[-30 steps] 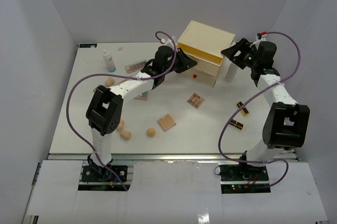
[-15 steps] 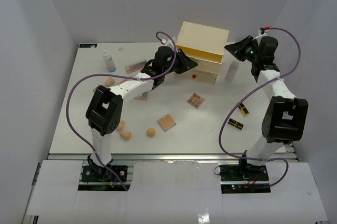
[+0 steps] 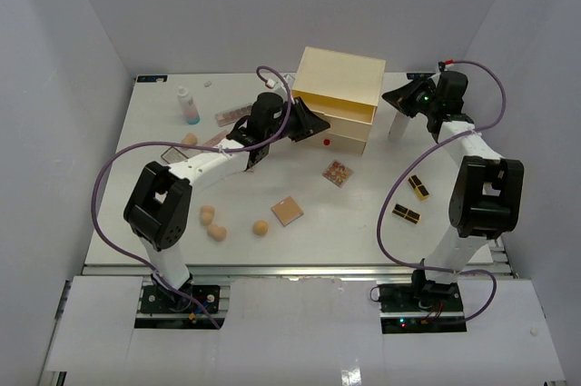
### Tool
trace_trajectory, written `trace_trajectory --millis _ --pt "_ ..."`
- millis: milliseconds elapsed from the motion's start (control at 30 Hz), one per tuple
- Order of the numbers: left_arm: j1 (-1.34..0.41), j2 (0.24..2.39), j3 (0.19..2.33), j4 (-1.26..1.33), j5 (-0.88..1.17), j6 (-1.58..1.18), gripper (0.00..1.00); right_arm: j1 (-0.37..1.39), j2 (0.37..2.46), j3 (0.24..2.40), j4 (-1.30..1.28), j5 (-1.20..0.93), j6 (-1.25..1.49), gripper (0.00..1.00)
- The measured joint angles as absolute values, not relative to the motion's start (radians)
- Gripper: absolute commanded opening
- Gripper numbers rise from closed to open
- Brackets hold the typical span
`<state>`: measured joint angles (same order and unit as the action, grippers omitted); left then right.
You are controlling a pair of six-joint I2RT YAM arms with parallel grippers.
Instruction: Organize the makeup
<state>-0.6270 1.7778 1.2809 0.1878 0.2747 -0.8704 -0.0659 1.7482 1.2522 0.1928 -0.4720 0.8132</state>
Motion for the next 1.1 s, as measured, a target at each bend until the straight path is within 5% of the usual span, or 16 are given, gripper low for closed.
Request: trace_trajectory --millis 200,367,567,1100 --pt "-0.627 1.772 1.269 0.193 0.284 -0.866 0.0 -0.065 1.744 1.244 0.166 -0.458 0.757 0.48" --pt "-0.627 1.773 1.274 0.188 0.288 -0.86 0.0 -0.063 1.641 1.212 0.175 -0.429 0.605 0.63" --pt "-0.627 1.773 1.276 0.183 0.29 -0.853 0.0 -0.043 1.531 1.286 0.163 -0.514 0.281 0.69" --pt "-0.627 1.773 1.278 0.18 0.295 -0.841 0.0 0.275 1.718 1.653 -0.359 -0.531 -0.53 0.73"
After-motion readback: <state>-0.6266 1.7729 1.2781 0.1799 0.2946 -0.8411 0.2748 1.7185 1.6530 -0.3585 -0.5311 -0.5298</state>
